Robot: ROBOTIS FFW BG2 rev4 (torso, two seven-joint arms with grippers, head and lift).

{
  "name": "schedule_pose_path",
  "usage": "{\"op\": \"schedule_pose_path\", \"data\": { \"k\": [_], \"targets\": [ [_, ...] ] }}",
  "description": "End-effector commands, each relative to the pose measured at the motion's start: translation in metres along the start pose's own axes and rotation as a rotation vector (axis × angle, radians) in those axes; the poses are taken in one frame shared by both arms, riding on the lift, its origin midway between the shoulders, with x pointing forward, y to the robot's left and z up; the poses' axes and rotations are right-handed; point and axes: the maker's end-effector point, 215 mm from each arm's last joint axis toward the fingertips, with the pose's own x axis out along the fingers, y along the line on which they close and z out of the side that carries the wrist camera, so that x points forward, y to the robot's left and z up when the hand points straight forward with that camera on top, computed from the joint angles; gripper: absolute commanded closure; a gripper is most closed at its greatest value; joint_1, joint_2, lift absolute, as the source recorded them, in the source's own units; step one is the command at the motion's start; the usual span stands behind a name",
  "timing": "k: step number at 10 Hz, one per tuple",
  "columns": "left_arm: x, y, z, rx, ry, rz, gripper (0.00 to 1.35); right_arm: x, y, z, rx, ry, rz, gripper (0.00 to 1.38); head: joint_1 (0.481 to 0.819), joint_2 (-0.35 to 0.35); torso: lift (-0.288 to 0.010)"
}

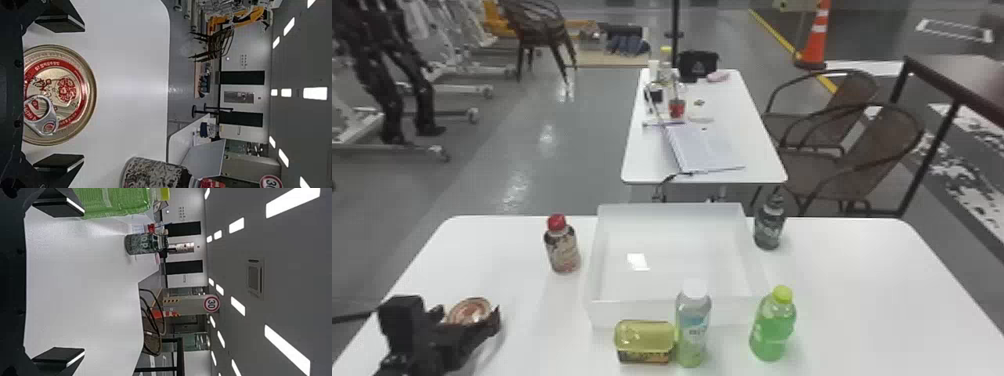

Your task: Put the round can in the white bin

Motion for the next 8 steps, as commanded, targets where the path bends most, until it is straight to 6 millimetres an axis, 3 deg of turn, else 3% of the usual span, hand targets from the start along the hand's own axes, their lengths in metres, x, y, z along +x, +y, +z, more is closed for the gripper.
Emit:
{"op": "schedule_pose_path", "data": {
  "k": [1, 3, 5, 6, 8],
  "targets": [
    [0.004, -0.002, -0.005, -0.004, 0.029, -0.013, 0.24, 0.001, 0.0, 0.0, 0.001, -0.002, -0.001, 0.06, 0.549, 0.0, -0.1],
    [0.008, -0.013, -0.016, 0.01, 0.088, -0.062, 0.76, 0.001, 0.001, -0.001, 0.006, 0.0, -0.001, 0.06, 0.549, 0.0, -0.1],
    [0.009, -0.018, -0.009, 0.015, 0.073, -0.07, 0.83, 0.0, 0.0, -0.001, 0.01, 0.002, -0.005, 0.06, 0.549, 0.0, -0.1],
    [0.008, -0.022, 0.007, 0.017, 0.046, -0.069, 0.83, 0.0, 0.0, -0.001, 0.01, 0.002, -0.005, 0.06, 0.549, 0.0, -0.1],
    [0.011, -0.055, 0.069, -0.015, -0.053, -0.107, 0.83, 0.0, -0.001, -0.002, 0.011, 0.004, -0.006, 0.06, 0.549, 0.0, -0.1]
  ]
}}
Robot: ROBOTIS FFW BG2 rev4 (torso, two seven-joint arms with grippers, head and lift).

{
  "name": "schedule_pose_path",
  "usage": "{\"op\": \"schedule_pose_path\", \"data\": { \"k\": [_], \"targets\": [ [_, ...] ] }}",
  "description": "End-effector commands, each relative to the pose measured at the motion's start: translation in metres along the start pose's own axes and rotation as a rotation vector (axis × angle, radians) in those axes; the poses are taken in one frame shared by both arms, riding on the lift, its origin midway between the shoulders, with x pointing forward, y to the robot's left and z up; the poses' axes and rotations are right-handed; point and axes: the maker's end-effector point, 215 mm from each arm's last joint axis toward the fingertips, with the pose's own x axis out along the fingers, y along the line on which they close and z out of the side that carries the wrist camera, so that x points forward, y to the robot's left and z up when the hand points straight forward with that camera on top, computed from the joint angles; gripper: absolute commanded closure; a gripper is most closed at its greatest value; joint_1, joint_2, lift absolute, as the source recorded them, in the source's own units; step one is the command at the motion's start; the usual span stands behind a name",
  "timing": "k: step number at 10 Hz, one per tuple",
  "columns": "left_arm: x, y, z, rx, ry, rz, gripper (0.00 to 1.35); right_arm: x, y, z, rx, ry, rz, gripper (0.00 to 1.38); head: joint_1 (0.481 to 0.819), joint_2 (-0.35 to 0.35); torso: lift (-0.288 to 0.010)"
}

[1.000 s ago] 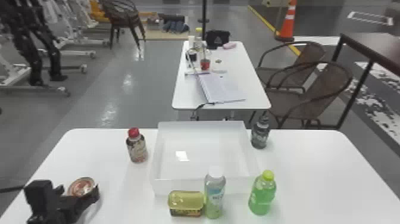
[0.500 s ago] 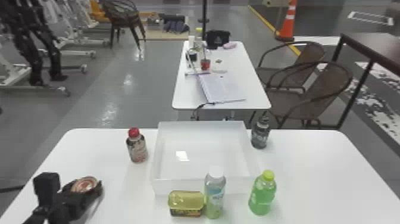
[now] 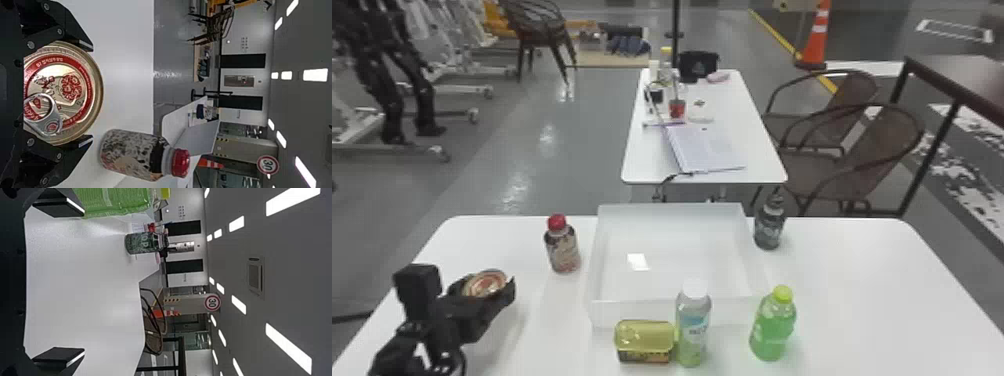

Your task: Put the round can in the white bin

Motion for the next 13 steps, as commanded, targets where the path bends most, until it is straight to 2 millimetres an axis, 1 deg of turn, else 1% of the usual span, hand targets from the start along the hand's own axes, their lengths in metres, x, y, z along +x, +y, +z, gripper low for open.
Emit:
{"op": "schedule_pose_path", "data": {
  "k": [1, 2, 3, 4, 6, 7, 8, 9, 10, 11, 13],
  "targets": [
    [0.011, -0.042, 0.051, -0.055, -0.096, -0.081, 0.83, 0.0, 0.001, -0.001, 0.001, 0.001, 0.0, 0.06, 0.549, 0.0, -0.1],
    [0.019, -0.068, 0.078, -0.089, -0.138, -0.144, 0.83, 0.001, 0.002, 0.0, 0.002, -0.001, 0.002, 0.06, 0.549, 0.0, -0.1],
    [0.028, -0.094, 0.098, -0.117, -0.157, -0.206, 0.83, 0.002, 0.004, -0.001, 0.004, 0.0, 0.004, 0.06, 0.549, 0.0, -0.1],
    [0.036, -0.114, 0.112, -0.131, -0.164, -0.255, 0.83, 0.003, 0.005, -0.001, 0.007, 0.0, 0.006, 0.06, 0.549, 0.0, -0.1],
    [0.054, -0.158, 0.131, -0.154, -0.168, -0.362, 0.83, 0.004, 0.006, -0.002, 0.008, 0.0, 0.007, 0.06, 0.549, 0.0, -0.1],
    [0.062, -0.183, 0.135, -0.152, -0.164, -0.424, 0.83, 0.004, 0.007, -0.002, 0.011, 0.001, 0.009, 0.06, 0.549, 0.0, -0.1],
    [0.071, -0.207, 0.13, -0.158, -0.141, -0.485, 0.83, 0.004, 0.007, -0.003, 0.011, 0.001, 0.009, 0.06, 0.549, 0.0, -0.1],
    [0.079, -0.231, 0.118, -0.175, -0.105, -0.542, 0.83, 0.005, 0.007, -0.003, 0.011, 0.001, 0.009, 0.06, 0.549, 0.0, -0.1],
    [0.084, -0.251, 0.105, -0.204, -0.065, -0.587, 0.83, 0.005, 0.009, -0.003, 0.012, 0.001, 0.013, 0.06, 0.549, 0.0, -0.1],
    [0.086, -0.264, 0.089, -0.223, -0.019, -0.615, 0.83, 0.006, 0.011, -0.003, 0.014, 0.0, 0.014, 0.06, 0.549, 0.0, -0.1],
    [0.083, -0.281, 0.07, -0.266, 0.049, -0.657, 0.81, 0.007, 0.011, -0.003, 0.014, 0.0, 0.014, 0.06, 0.549, 0.0, -0.1]
  ]
}}
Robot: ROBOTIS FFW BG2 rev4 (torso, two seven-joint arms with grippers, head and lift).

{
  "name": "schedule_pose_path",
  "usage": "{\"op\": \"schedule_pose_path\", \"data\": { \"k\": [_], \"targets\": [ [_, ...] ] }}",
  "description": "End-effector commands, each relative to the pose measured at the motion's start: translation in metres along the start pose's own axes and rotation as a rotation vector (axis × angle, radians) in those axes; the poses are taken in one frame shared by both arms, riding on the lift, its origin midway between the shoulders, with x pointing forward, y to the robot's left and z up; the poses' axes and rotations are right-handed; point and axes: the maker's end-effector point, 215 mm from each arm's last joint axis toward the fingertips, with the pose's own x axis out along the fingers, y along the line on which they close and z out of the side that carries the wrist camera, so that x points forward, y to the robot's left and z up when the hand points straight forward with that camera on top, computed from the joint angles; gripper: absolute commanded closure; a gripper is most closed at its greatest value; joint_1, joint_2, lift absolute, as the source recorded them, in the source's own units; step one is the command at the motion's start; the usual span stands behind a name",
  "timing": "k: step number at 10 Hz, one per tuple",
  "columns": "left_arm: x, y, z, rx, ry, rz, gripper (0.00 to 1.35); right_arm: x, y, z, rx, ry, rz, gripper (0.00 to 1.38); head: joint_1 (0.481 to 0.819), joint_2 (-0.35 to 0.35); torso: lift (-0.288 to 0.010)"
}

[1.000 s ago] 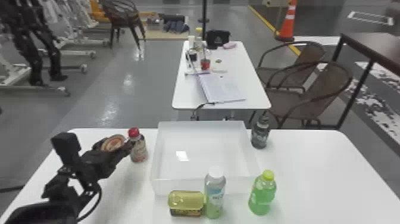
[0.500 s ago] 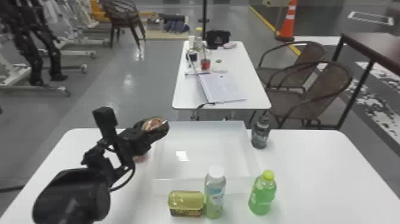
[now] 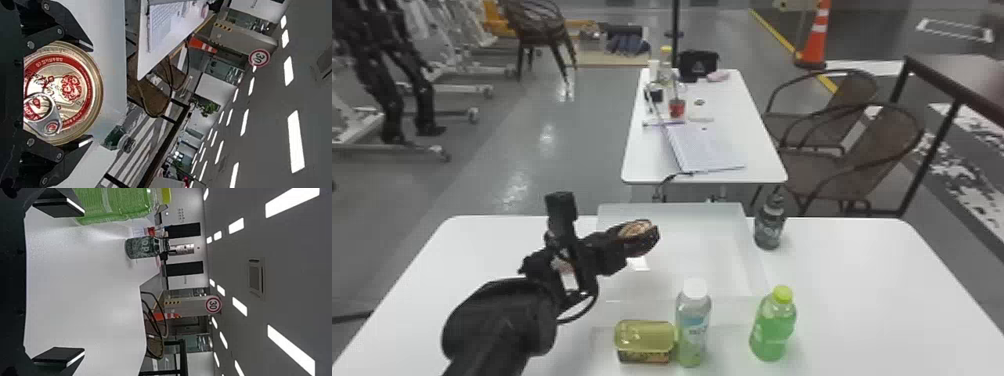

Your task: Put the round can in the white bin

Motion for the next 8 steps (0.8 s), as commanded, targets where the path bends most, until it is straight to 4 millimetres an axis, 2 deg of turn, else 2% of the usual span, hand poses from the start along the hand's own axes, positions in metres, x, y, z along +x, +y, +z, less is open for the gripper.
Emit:
{"op": "schedule_pose_path", "data": {
  "k": [1, 3, 4, 6, 7, 8],
  "targets": [
    [0.003, -0.006, -0.006, -0.026, 0.011, -0.012, 0.69, 0.0, 0.0, 0.0, 0.002, 0.0, -0.002, 0.06, 0.549, 0.0, -0.1],
    [0.006, -0.014, 0.009, -0.009, -0.022, -0.025, 0.35, 0.0, 0.0, 0.0, 0.003, 0.0, -0.003, 0.06, 0.549, 0.0, -0.1],
    [0.006, -0.015, 0.013, -0.005, -0.028, -0.027, 0.27, 0.0, 0.0, 0.0, 0.003, 0.0, -0.003, 0.06, 0.549, 0.0, -0.1],
    [-0.001, -0.015, 0.016, 0.002, -0.036, -0.022, 0.24, 0.0, -0.001, 0.0, 0.004, 0.0, -0.004, 0.06, 0.549, 0.0, -0.1],
    [-0.014, -0.01, 0.019, 0.015, -0.05, 0.005, 0.24, 0.0, -0.001, 0.0, 0.004, 0.0, -0.004, 0.06, 0.549, 0.0, -0.1],
    [-0.036, 0.004, 0.026, 0.037, -0.084, 0.067, 0.24, 0.0, 0.0, 0.0, 0.004, 0.0, -0.002, 0.06, 0.549, 0.0, -0.1]
  ]
}}
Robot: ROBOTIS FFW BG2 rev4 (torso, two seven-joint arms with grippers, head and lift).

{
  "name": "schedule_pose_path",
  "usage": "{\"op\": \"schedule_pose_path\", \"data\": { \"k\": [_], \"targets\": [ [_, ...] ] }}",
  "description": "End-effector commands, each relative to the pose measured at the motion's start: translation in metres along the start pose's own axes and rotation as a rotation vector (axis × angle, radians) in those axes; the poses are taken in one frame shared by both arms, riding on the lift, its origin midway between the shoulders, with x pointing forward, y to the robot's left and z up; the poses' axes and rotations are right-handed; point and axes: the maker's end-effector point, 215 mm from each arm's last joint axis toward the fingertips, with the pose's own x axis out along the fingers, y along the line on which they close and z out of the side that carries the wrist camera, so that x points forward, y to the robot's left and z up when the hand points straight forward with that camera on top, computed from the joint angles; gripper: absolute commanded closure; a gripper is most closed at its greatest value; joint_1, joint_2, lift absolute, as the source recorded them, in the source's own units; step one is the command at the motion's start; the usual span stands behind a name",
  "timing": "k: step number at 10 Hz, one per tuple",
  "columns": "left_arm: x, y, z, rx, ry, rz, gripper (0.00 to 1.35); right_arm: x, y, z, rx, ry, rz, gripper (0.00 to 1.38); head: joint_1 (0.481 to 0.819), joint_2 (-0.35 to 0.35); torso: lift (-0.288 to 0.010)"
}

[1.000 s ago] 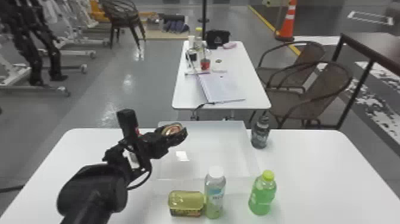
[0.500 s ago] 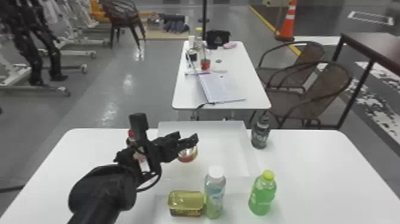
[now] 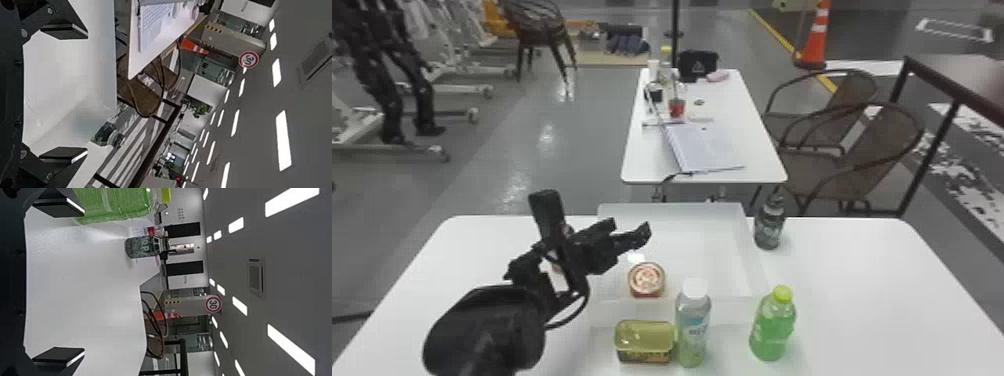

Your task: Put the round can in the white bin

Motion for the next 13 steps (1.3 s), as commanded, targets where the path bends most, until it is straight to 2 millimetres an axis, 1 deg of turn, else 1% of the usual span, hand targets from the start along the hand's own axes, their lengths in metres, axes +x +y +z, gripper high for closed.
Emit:
{"op": "schedule_pose_path", "data": {
  "k": [1, 2, 3, 4, 5, 6, 7, 9, 10, 11, 13],
  "targets": [
    [-0.04, 0.02, 0.005, 0.013, -0.048, 0.111, 0.24, 0.0, 0.0, 0.0, 0.001, 0.0, -0.001, 0.06, 0.549, 0.0, -0.1],
    [-0.068, 0.032, 0.002, 0.012, -0.064, 0.202, 0.24, 0.0, 0.0, 0.001, 0.001, -0.001, -0.001, 0.06, 0.549, 0.0, -0.1],
    [-0.097, 0.039, -0.003, 0.018, -0.076, 0.259, 0.24, 0.001, 0.0, 0.0, 0.001, -0.001, -0.001, 0.06, 0.549, 0.0, -0.1],
    [-0.127, 0.044, -0.001, 0.058, -0.087, 0.311, 0.24, 0.001, 0.0, 0.001, 0.003, -0.003, -0.002, 0.06, 0.549, 0.0, -0.1],
    [-0.156, 0.045, 0.006, 0.119, -0.109, 0.392, 0.24, 0.002, 0.0, 0.002, 0.004, -0.004, -0.003, 0.06, 0.549, 0.0, -0.1],
    [-0.186, 0.048, 0.001, 0.139, -0.119, 0.494, 0.24, 0.002, 0.0, 0.002, 0.004, -0.006, -0.003, 0.06, 0.549, 0.0, -0.1],
    [-0.215, 0.048, -0.01, 0.138, -0.14, 0.577, 0.24, 0.003, -0.001, 0.004, 0.007, -0.009, -0.005, 0.06, 0.549, 0.0, -0.1],
    [-0.27, 0.051, -0.045, 0.148, -0.145, 0.717, 0.25, 0.003, -0.001, 0.006, 0.009, -0.013, -0.006, 0.06, 0.549, 0.0, -0.1],
    [-0.287, 0.049, -0.059, 0.141, -0.138, 0.761, 0.24, 0.003, -0.001, 0.008, 0.01, -0.018, -0.006, 0.06, 0.549, 0.0, -0.1],
    [-0.303, 0.048, -0.066, 0.196, -0.125, 0.794, 0.24, 0.003, -0.001, 0.009, 0.012, -0.019, -0.008, 0.06, 0.549, 0.0, -0.1],
    [-0.321, 0.045, -0.075, 0.28, -0.115, 0.82, 0.24, 0.002, -0.002, 0.008, 0.014, -0.016, -0.01, 0.07, 0.549, 0.0, -0.1]
  ]
}}
